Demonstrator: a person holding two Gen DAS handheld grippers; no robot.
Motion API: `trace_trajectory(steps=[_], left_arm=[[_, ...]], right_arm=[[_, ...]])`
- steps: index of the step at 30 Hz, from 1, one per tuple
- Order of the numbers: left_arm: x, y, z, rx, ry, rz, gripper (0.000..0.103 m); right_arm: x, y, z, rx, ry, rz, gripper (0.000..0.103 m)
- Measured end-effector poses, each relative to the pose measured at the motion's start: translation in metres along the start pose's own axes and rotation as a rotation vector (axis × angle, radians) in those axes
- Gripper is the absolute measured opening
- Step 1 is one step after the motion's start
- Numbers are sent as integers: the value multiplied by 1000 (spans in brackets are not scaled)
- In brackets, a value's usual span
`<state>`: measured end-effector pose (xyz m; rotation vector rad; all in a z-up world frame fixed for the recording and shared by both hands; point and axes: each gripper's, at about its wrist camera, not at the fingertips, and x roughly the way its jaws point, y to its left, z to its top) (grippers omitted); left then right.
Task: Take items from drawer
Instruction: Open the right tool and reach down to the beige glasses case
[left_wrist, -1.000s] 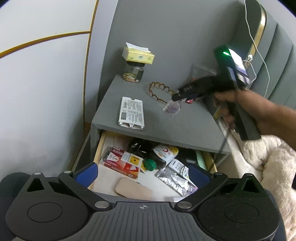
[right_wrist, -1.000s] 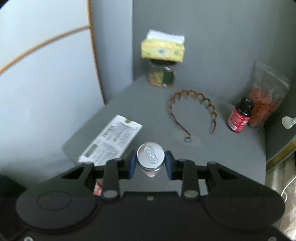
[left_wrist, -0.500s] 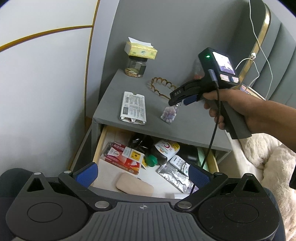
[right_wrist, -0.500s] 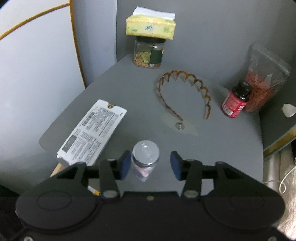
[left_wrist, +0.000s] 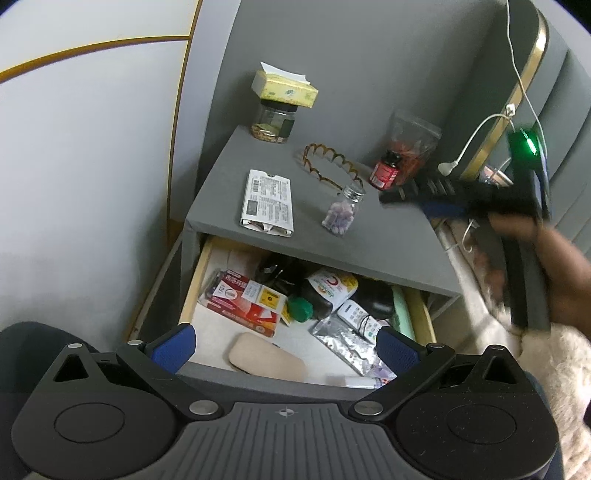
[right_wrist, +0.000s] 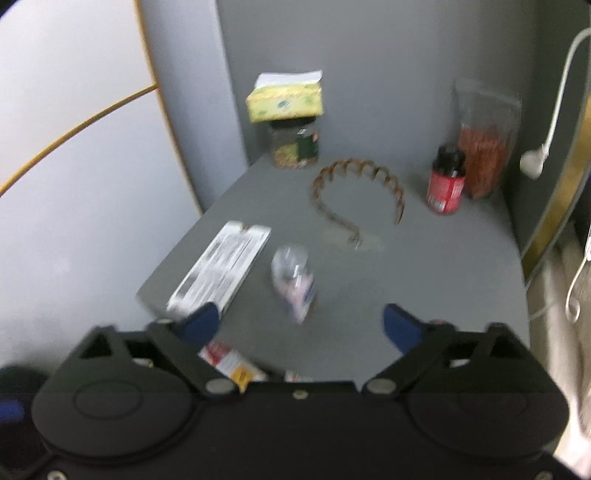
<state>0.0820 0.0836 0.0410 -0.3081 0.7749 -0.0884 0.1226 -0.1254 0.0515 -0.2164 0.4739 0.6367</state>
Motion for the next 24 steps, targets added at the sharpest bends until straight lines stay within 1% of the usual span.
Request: trace_trajectory(steps=[3, 5, 6, 7, 8, 9, 14, 17, 21, 22, 24], left_arm=[[-1, 2, 1, -12, -6, 1, 103], [1, 5, 2, -35, 14, -9, 103], [2, 6, 3, -47, 24, -14, 103], [1, 8, 4, -57, 26, -23, 103], [1, 9, 5, -66, 28, -32, 103], [1, 10, 6, -76, 30, -41, 103], [4, 16, 5, -111, 51, -49, 103], [6, 19, 5, -133, 63, -54, 103], [8, 24, 5, -161, 79, -61, 103], [8, 25, 5, -163, 82, -64, 103], [8, 24, 5, -154, 83, -63, 103]], right_arm=[[2, -3, -30, -21, 66, -5, 99], [8, -3, -44, -4, 105, 13, 99], [17, -1, -51, 5, 158, 38, 97], [28, 3, -59, 14, 227, 70, 93], [39, 8, -65, 11, 278, 95, 90], [47, 11, -67, 2, 302, 103, 87], [105, 35, -60, -42, 423, 130, 87], [147, 58, -59, -83, 532, 152, 87], [184, 86, -74, -166, 640, 115, 87], [191, 92, -78, -188, 655, 104, 84], [198, 97, -84, -216, 665, 74, 84]])
